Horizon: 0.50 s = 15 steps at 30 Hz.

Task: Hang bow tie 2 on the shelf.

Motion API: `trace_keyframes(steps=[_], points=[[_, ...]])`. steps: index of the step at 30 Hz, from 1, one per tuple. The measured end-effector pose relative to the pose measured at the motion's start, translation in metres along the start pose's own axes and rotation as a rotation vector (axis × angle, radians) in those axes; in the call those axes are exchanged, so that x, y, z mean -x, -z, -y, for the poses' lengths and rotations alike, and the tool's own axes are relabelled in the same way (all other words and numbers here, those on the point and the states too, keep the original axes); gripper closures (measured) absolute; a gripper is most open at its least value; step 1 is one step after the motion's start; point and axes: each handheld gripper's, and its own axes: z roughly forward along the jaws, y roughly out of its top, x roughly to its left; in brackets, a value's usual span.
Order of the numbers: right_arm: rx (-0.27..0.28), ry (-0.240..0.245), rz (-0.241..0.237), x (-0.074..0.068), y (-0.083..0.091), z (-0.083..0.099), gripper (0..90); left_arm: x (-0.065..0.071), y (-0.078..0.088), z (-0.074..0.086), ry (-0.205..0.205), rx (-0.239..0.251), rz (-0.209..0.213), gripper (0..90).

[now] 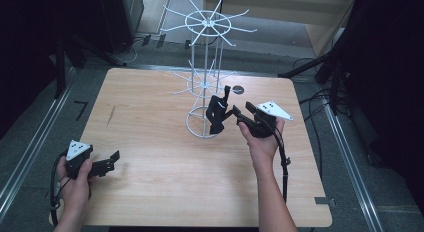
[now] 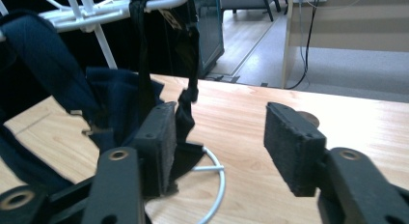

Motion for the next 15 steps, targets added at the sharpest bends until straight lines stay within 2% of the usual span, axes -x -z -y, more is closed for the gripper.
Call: trace_keyframes(steps=[9,15], points=[[-0.02,0.035,-0.007,0.002,0.013,0.006,32.8,0.0,0.0,0.0,0.001,0.001,0.001,0.1],[-0.024,0.028,-0.009,0.007,0.023,0.01,25.7,0.0,0.0,0.0,-0.001,0.0,0.001,0.1]])
